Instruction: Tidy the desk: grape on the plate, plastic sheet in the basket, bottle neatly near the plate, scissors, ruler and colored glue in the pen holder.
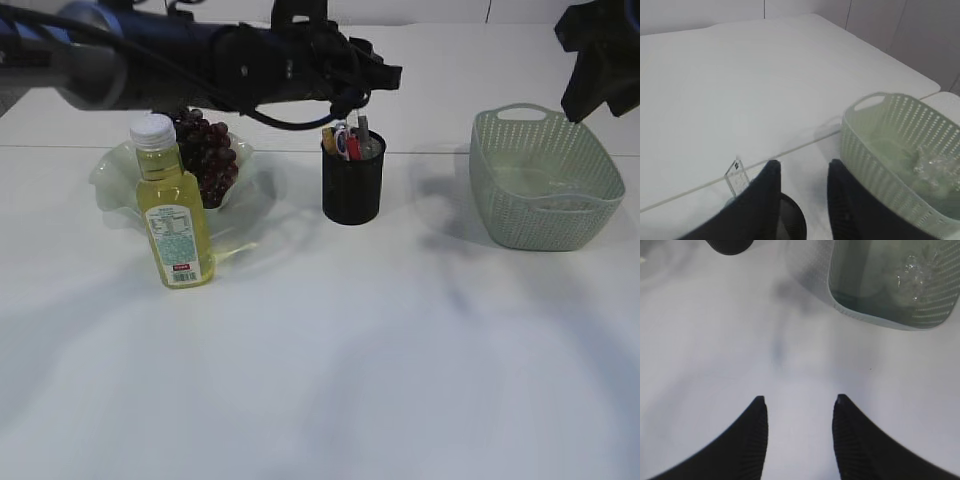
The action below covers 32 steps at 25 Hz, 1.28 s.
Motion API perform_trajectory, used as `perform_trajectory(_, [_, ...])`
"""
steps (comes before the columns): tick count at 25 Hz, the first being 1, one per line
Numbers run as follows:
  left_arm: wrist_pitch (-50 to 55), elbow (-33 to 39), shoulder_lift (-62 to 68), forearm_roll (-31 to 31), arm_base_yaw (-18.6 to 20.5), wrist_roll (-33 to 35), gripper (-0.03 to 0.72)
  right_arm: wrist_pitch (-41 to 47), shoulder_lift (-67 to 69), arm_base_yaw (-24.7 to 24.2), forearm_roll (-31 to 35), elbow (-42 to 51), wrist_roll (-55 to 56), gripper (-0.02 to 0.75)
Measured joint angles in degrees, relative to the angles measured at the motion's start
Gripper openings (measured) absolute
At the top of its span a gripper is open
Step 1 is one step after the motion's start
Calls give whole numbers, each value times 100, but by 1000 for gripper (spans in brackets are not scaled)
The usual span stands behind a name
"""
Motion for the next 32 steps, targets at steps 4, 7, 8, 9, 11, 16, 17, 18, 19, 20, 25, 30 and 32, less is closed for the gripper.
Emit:
perform_trajectory(4, [1192,0,-539,-14,0,0,240,4,0,0,0,0,0,349])
perform_trajectory(7, [1973,0,-917,-14,12,0,244,4,0,0,0,0,0,349])
perform_trajectory(8, [2190,0,-1016,-14,21,0,247,4,0,0,0,0,0,349])
perform_trajectory(9, [2500,0,-1136,-14,55,0,255,4,0,0,0,0,0,349])
perform_trajectory(11, [2988,0,-1359,-14,167,0,269,4,0,0,0,0,0,349])
perform_trajectory(16, [3984,0,-1863,-14,675,0,314,4,11,0,0,0,0,349])
perform_trajectory(17, [4163,0,-1953,-4,836,-37,321,4,33,0,0,0,0,349])
perform_trajectory(18, [4346,0,-2041,-4,1012,-94,328,4,55,0,0,0,0,349])
perform_trajectory(19, [4534,0,-2112,-4,1201,-190,337,4,66,0,0,0,0,349])
perform_trajectory(20, [4691,0,-2187,-4,1370,-190,346,4,89,0,0,0,0,349])
perform_trajectory(25, [5597,0,-2337,71,2410,-297,362,4,137,0,-236,0,0,356])
perform_trajectory(30, [6294,0,-2337,286,3187,-297,377,-123,139,0,-831,0,228,440])
perform_trajectory(32, [6458,0,-2337,456,3397,-302,390,-143,139,0,-1108,0,477,461])
